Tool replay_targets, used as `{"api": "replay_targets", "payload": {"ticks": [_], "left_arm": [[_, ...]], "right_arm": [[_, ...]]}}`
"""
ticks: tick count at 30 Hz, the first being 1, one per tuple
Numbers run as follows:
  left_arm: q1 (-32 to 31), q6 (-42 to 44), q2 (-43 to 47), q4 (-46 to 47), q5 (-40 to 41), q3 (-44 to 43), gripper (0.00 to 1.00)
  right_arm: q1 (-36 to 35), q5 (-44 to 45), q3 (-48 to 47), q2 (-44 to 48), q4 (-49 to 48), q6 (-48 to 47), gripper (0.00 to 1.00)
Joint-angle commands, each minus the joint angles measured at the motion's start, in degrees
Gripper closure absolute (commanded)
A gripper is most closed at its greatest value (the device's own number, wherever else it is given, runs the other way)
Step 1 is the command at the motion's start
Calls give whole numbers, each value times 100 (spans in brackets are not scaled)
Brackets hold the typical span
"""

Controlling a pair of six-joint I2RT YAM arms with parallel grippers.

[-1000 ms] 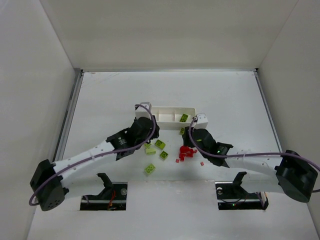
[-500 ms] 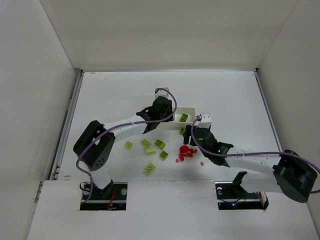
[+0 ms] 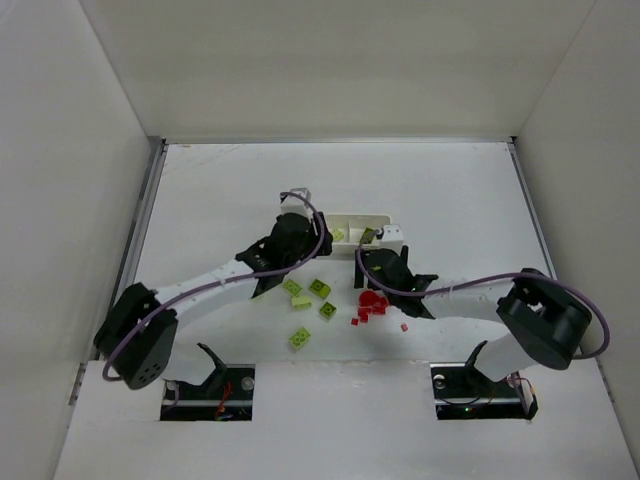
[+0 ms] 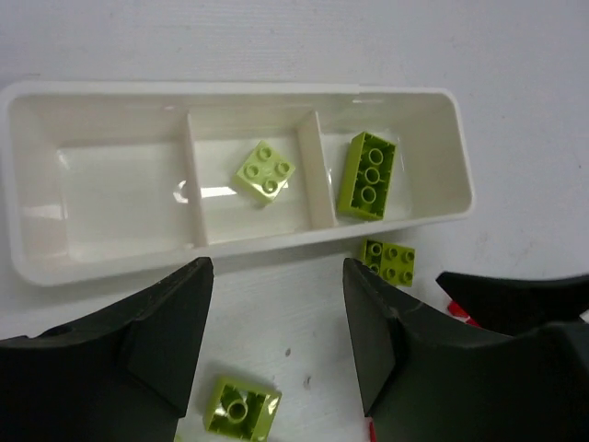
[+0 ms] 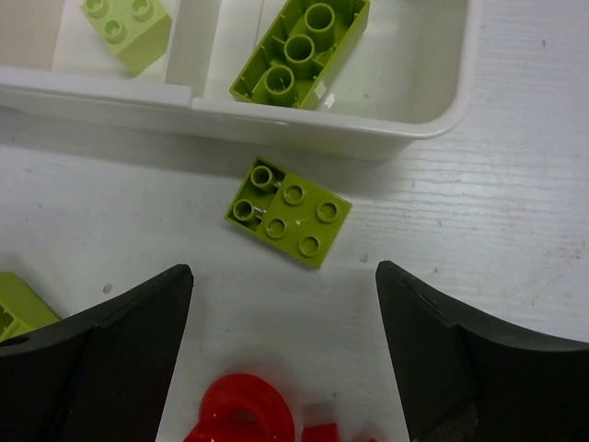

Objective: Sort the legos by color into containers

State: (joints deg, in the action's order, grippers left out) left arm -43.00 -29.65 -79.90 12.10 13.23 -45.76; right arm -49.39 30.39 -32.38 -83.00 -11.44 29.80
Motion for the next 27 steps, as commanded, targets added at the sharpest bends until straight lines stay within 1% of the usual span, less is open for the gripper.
{"api": "replay_targets", "payload": {"ticks": [1, 4, 6, 7, 9, 11, 14, 15, 17, 18, 21, 25, 27], "left_arm": [[-2, -286, 1060, 109, 136, 960, 43], [-45, -340, 1572, -250, 118, 1393, 41], [-203, -348, 2177, -645, 109, 1857, 40], [-230, -349, 2250, -708, 100, 1903, 40], [-484, -497, 2749, -1190, 83, 2166, 39], [-756, -611, 3101, -1568, 83, 2307, 37], [-1047, -832, 3366, -2184, 109, 2299, 35], [-1239, -928, 3532, -2481, 127, 2282, 35], [-1433, -1016, 3665, -2641, 179, 2299, 33], [-1487, -1060, 3674, -2695, 197, 2299, 32], [-1636, -1131, 3517, -2879, 101, 2291, 31], [-1803, -1131, 3122, -2941, -31, 2282, 29], [-1917, -1113, 2981, -2941, -93, 2256, 28]], "right_arm": [[30, 133, -488, -601, -262, 227, 13], [30, 326, -620, -849, -262, 351, 14], [13, 703, -699, -1042, -288, 377, 15], [-5, 775, -699, -1077, -297, 395, 15], [-23, 915, -752, -1235, -332, 509, 16], [-40, 968, -813, -1402, -358, 640, 17], [-128, 1091, -840, -1569, -464, 772, 19], [-180, 1161, -857, -1718, -560, 781, 25], [-224, 1214, -849, -1781, -587, 816, 32], [-251, 1232, -823, -1772, -587, 860, 38], [-383, 1276, -735, -1580, -517, 948, 48], [-637, 1364, -577, -948, -193, 975, 56], [-708, 1347, -594, -570, 27, 896, 57]]}}
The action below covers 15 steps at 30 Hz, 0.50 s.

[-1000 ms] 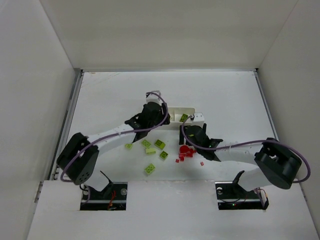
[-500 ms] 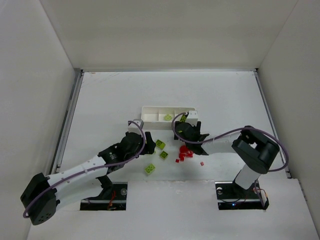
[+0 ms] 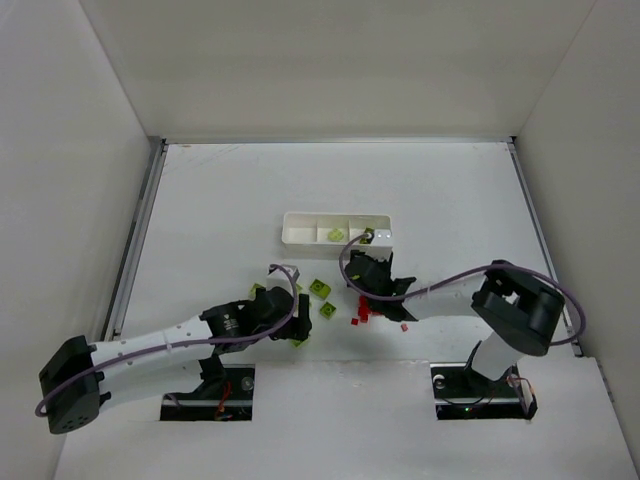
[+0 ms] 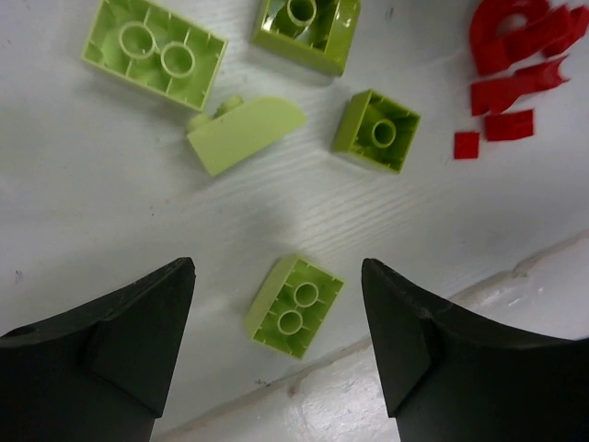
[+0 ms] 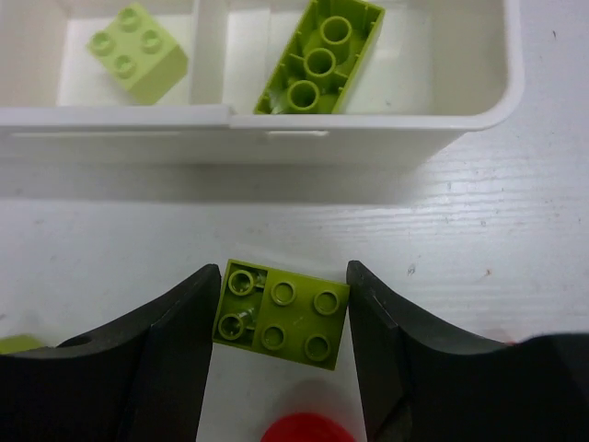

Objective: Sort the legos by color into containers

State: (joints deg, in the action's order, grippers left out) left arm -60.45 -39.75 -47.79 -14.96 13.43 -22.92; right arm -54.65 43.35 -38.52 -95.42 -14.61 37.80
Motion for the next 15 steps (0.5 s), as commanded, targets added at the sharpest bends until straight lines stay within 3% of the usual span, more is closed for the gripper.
{"api": "replay_targets", "payload": {"ticks": [1, 8, 11, 15], "left_arm": [[-217, -103, -274, -209, -113, -29, 28], [-543, -15, -459, -183, -34, -143, 27], [-595, -7, -521, -279, -25, -213, 27], [-648, -16, -547, -305, 72, -178, 28]], "right_arm": [[-216, 42, -6, 821, 432, 52, 57], [-182, -344, -164, 2000, 679, -579, 57], [361, -573, -374, 2080, 565, -966, 56], [1188, -1108, -699, 1528, 117, -1292, 56]]}}
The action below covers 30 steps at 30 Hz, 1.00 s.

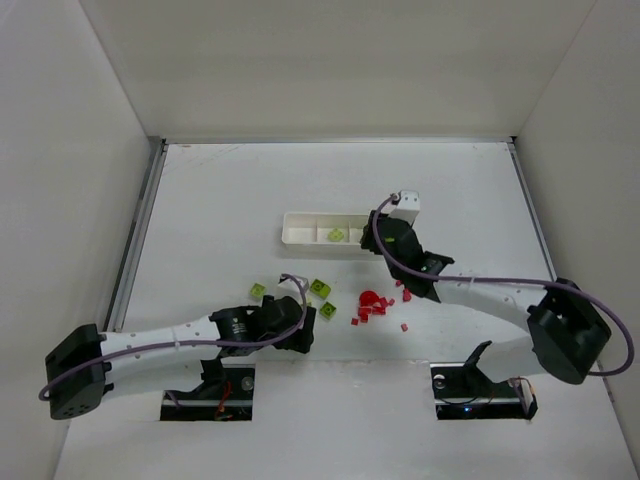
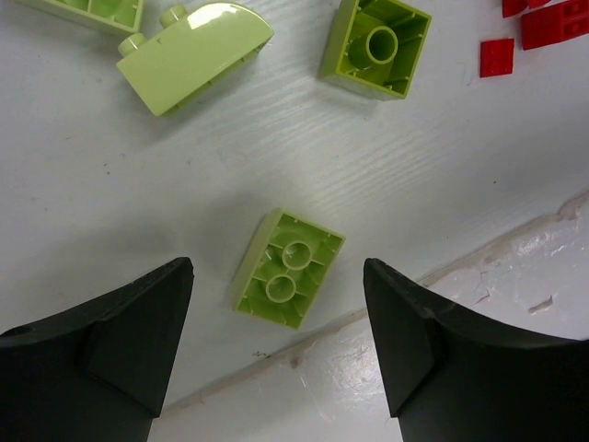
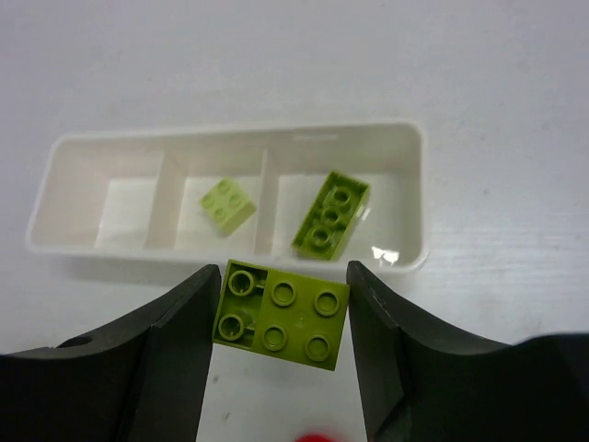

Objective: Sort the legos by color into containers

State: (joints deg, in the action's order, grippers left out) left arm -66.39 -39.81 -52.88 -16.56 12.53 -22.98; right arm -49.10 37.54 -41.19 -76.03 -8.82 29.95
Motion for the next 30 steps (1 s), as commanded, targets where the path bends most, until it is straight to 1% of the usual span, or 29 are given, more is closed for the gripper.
{"api": "replay_targets", "payload": {"ticks": [1, 2, 5, 7, 10, 12, 14, 18, 22, 24, 25, 26, 27, 29, 30], "left_arm": [[-45, -18, -64, -198, 162, -206, 28], [-80, -9, -73, -277, 170, -241, 28], [-124, -9, -73, -322, 267, -233, 28], [-142, -9, -134, -357, 302, -285, 29], [-185, -9, -275, -419, 372, -303, 30], [-229, -18, -371, -436, 434, -347, 31], [-238, -18, -433, -436, 460, -374, 32], [-317, -9, -495, -427, 469, -382, 35], [-326, 8, -592, -375, 469, -391, 44], [-352, 9, -705, -331, 469, -417, 53], [-370, 17, -775, -305, 469, -478, 61], [-379, 35, -802, -296, 469, -531, 65], [-431, 87, -811, -269, 469, -567, 70], [-449, 123, -768, -164, 513, -593, 75], [-388, 97, -689, -68, 478, -611, 77]], "right_arm": [[721, -563, -512, -526, -463, -526, 56], [870, -633, -670, -771, -506, -534, 55], [1012, -695, -899, -1141, -586, -622, 52], [1021, -704, -1013, -1317, -595, -692, 44], [1021, -704, -1093, -1406, -612, -745, 26], [986, -687, -1014, -1249, -612, -772, 21], [986, -678, -927, -1091, -638, -781, 19], [864, -660, -619, -686, -612, -781, 19], [626, -687, -162, -264, -630, -640, 19], [485, -643, 31, -53, -586, -596, 19], [372, -625, 180, 130, -568, -553, 19], [310, -634, 303, 271, -568, -483, 20], [274, -643, 383, 360, -568, -438, 21], [117, -713, 550, 527, -533, -412, 27], [3, -765, 629, 615, -455, -420, 34]]}}
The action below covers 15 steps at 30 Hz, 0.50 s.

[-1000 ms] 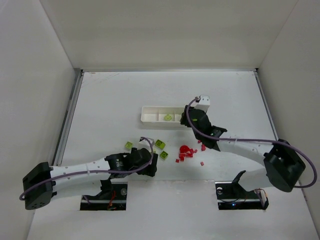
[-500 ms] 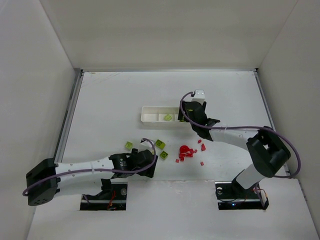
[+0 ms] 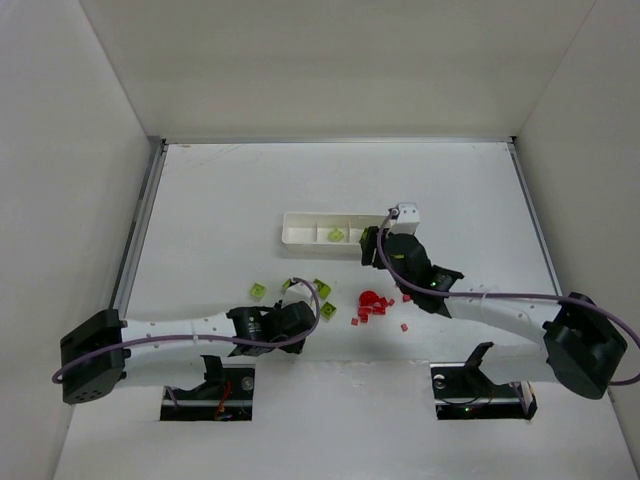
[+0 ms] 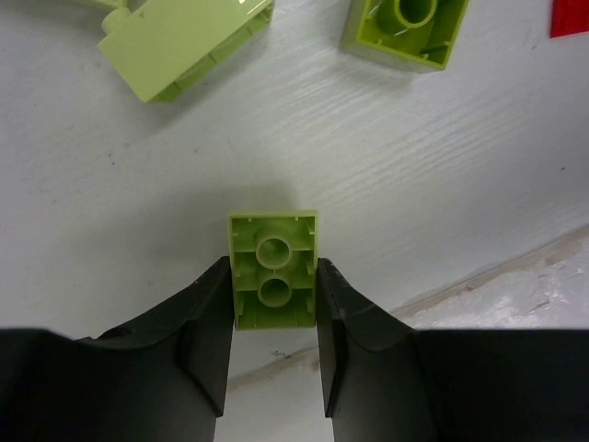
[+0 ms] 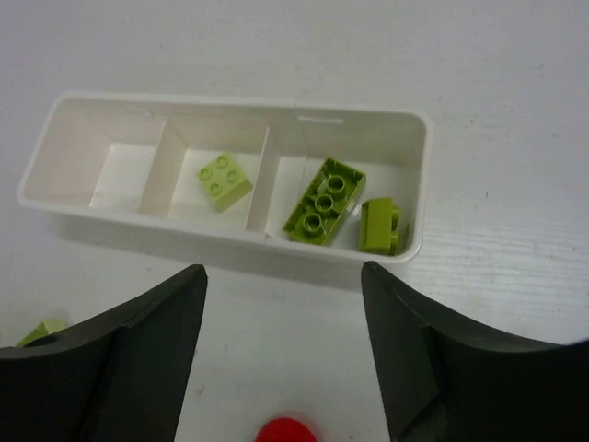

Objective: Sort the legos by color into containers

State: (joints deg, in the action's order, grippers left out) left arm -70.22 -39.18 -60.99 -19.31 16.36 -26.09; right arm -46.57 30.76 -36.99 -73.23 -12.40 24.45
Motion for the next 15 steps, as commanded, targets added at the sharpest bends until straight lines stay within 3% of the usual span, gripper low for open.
{"api": "replay_targets", "payload": {"ticks": [1, 7, 11, 15], "left_arm": [[64, 50, 227, 313, 61, -335, 78], [802, 332, 703, 647, -168, -836, 80], [1488, 376, 492, 1244, -265, -1240, 79], [2216, 683, -436, 2140, -379, -1845, 76]], "right_arm": [[-365, -149, 262, 414, 18, 122, 40], [-849, -255, 561, 590, 405, 200, 62], [-928, -334, 675, 687, 414, 561, 63], [-1288, -290, 956, 766, 458, 921, 60]]}}
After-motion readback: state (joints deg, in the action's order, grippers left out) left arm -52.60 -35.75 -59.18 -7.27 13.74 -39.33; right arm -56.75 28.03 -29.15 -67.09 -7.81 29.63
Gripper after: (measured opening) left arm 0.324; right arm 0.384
